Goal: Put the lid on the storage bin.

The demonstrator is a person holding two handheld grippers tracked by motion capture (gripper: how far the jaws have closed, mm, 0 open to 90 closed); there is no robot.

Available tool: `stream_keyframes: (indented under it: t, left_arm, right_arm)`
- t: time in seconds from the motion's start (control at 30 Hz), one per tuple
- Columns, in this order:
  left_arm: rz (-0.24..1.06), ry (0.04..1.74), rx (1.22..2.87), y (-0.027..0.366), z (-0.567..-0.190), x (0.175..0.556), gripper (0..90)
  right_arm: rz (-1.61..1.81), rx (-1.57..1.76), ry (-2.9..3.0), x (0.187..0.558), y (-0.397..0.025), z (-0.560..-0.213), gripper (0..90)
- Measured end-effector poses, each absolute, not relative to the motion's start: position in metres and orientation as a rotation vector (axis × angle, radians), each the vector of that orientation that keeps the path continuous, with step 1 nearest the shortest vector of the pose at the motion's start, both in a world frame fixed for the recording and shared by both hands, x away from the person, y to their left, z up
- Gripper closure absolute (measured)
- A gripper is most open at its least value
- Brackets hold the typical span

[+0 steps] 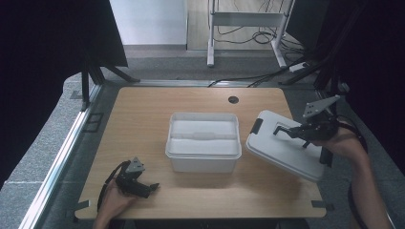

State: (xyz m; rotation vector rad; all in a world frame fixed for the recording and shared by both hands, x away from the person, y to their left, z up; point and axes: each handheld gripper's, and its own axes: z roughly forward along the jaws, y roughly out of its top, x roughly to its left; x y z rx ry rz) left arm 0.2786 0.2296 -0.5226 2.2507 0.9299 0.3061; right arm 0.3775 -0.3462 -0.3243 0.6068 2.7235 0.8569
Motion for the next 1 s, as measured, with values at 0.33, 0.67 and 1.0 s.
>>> stream_keyframes:
  t: [0.33,0.67,1.0]
  left_arm:
    - [0.306,0.931,2.251,0.230,-0.523,0.279,0.0]
    - [0.307,0.931,2.251,0.230,-0.523,0.279,0.0]
    - [0.306,0.931,2.250,0.230,-0.523,0.279,0.0]
  right_arm:
    - [0.903,0.444,2.728,0.382,-0.321,-0.280,84.4]
    - [0.932,0.219,2.751,0.392,-0.245,-0.255,84.4]
    - [0.949,-0.001,2.833,0.409,-0.144,-0.273,84.3]
